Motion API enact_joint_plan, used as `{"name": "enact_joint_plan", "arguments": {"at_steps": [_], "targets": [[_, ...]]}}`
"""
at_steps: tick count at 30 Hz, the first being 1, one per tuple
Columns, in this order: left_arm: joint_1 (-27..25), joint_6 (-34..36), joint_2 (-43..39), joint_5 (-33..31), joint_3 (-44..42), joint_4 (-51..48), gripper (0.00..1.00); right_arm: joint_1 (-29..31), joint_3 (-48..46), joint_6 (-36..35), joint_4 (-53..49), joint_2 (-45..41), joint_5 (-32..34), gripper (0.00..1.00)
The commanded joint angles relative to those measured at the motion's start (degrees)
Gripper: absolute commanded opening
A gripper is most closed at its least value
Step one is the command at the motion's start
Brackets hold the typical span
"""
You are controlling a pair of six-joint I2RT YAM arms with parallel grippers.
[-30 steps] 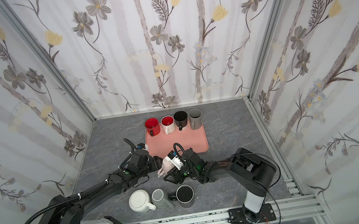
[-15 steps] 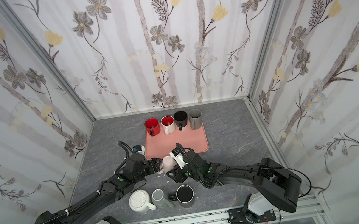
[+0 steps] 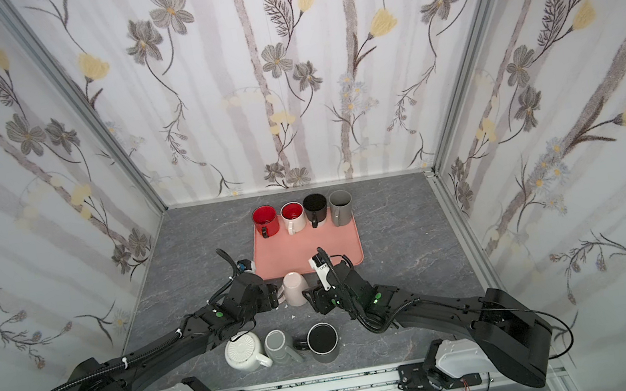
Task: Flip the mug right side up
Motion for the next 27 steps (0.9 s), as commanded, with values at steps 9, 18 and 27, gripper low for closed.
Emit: {"name": "enact_joint_plan", "arguments": {"at_steps": [9, 18, 27], "targets": [[-2.3, 2.7, 8.2, 0.6, 5.3, 4.1, 0.77, -0.7, -2.0, -0.2, -0.9, -4.2, 3.2, 0.6], [-5.5, 3.2, 13.5, 0.5, 12.1, 1.1, 0.77, -2.2, -4.8, 0.1, -2.3, -7.7, 4.0, 0.61], [-8.7, 5.3, 1.1, 3.4, 8.8, -4.6, 0.85, -5.5, -6.5, -0.1, -4.1, -12.2, 4.1, 0.62]]}}
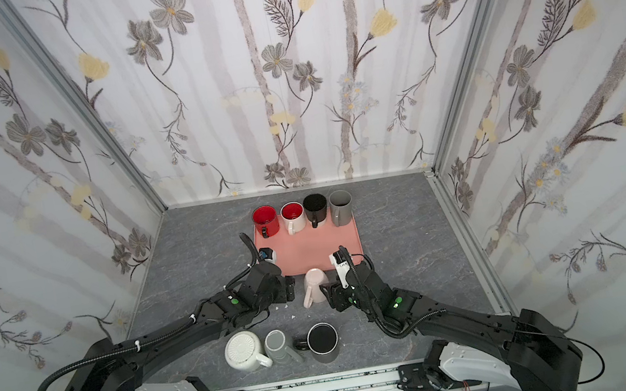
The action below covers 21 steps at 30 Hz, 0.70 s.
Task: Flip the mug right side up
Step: 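Grasp the pink mug's handle with the left gripper while the right gripper withdraws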
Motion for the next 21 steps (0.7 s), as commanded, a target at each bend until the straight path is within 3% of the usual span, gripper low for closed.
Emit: {"name": "enact_joint_plan", "arguments": {"at_steps": [1, 5, 9, 14, 21], "targets": [[-2.4, 1.3, -2.5, 2.5, -0.8, -1.6, 0.85, -1.0, -0.7, 0.0, 0.0, -1.2, 0.6, 0.62], [-5.4, 1.8, -1.6, 4.1, 2.0, -2.7, 0.84, -1.2, -1.5, 0.2, 0.2, -1.9, -0.1, 0.62], [-7.0, 2.8, 4.9, 3.7, 6.0, -6.1, 0.81, -3.2, -2.3, 0.3, 0.1, -2.6, -0.2, 0.63], [-7.3, 3.2, 11.8, 1.7, 7.7, -7.6, 0.75, -3.6, -3.0, 0.4, -0.3, -3.8, -0.2, 0.63], [-7.1, 4.5, 14.8, -1.4, 8.6, -5.0, 0.68, -3.9, -2.8, 0.3, -0.4, -4.3, -0.4, 0.64]]}}
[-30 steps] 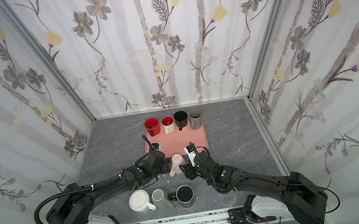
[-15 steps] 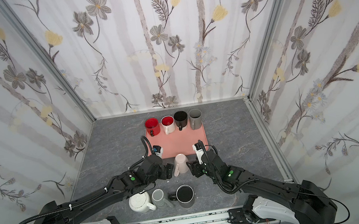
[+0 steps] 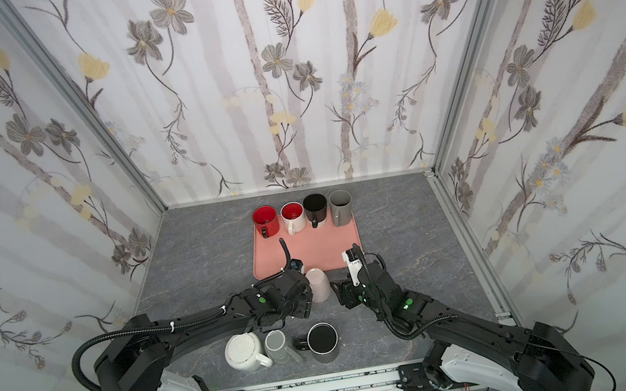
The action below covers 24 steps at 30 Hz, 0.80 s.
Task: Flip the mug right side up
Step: 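Grasp the pink mug's handle with the left gripper while the right gripper withdraws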
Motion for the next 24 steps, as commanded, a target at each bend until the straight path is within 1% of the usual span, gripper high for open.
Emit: {"name": "enact_joint_plan", "arguments": {"at_steps": [1, 8, 12, 19, 24], "targets": [[0.1, 1.8, 0.7, -2.8, 1.1, 2.0, 0.66, -0.1, 0.4, 0.2, 0.5, -0.2, -0.1, 0.63], [1.2, 5.2, 1.2, 0.4, 0.6, 6.1, 0.49, -0.1, 0.3, 0.5, 0.8, -0.3, -1.0, 0.64], [2.4, 6.5, 1.2, 4.1, -0.5, 8.3, 0.5, -0.2, 0.3, 0.4, 0.6, -0.4, -1.0, 0.64], [3.4, 8.9, 1.4, 6.6, -2.0, 11.4, 0.49, -0.2, 0.5, 0.4, 1.0, 0.2, -1.4, 0.64], [3.5, 10.7, 2.2, 7.2, -1.9, 13.0, 0.4, -0.2, 0.5, 0.5, 1.3, 0.8, -1.6, 0.64]]}}
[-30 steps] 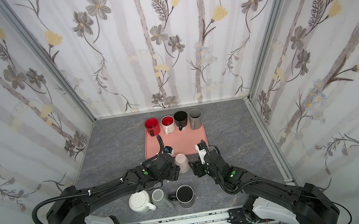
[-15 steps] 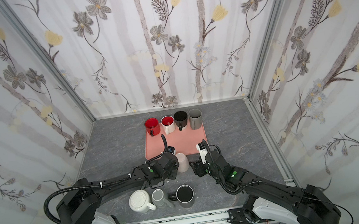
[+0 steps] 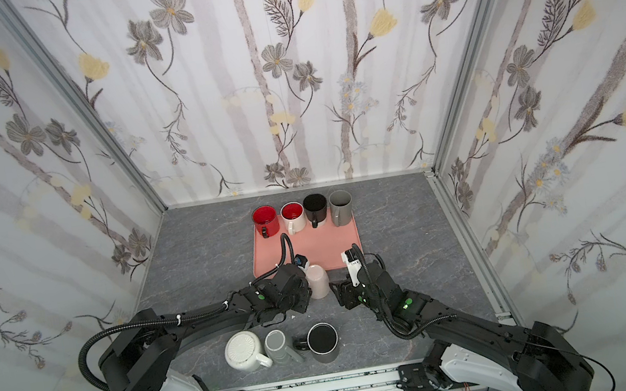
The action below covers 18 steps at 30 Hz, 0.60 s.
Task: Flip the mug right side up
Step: 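Grasp the pink mug's handle with the left gripper while the right gripper withdraws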
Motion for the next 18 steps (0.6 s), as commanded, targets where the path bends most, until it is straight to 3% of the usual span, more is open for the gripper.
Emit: {"name": "enact_joint_plan", "arguments": {"at_steps": [1, 8, 18], "targets": [[0.1, 2.2, 0.7, 0.6, 0.1, 3.0, 0.39, 0.0, 0.3, 0.6, 1.3, 0.4, -0.5, 0.64], [0.1, 3.2, 1.8, -3.0, 0.0, 2.8, 0.29, 0.0, 0.3, 0.8, 1.6, 0.7, -0.7, 0.64], [-0.2, 4.6, 1.5, -2.0, -1.4, 5.5, 0.16, 0.0, 0.5, 0.9, 2.4, 2.0, -1.0, 0.64]]}}
